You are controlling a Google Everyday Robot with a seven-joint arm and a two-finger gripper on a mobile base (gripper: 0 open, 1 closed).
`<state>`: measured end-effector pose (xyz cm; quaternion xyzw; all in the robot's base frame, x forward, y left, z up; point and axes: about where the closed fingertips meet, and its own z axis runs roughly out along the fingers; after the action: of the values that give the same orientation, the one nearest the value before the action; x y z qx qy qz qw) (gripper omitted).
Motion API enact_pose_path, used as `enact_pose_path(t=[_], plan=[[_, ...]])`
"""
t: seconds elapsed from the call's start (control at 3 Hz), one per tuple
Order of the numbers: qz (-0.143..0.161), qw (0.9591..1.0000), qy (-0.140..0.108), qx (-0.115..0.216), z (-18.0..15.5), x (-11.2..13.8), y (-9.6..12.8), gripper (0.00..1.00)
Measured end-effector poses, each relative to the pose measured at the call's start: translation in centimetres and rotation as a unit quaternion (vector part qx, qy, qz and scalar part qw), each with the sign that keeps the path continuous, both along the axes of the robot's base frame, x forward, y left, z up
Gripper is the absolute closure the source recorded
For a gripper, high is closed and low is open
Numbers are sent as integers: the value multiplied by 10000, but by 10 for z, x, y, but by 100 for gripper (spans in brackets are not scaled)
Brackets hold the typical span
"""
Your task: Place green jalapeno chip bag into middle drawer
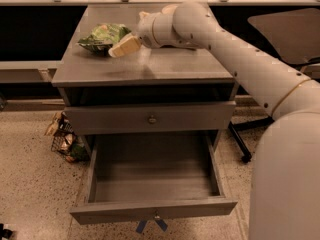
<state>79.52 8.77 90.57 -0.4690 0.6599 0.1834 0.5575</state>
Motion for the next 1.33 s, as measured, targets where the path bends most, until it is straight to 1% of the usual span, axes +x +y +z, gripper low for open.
enact_pose_path(t=[0.33,0.67,1.0,1.33], plan=[[137,9999,14,8,-11,8,22,0],[178,9998,88,41,-24,19,42,0],[144,9998,119,102,-33,34,50,17],[136,9997,153,125,-39,40,52,40]])
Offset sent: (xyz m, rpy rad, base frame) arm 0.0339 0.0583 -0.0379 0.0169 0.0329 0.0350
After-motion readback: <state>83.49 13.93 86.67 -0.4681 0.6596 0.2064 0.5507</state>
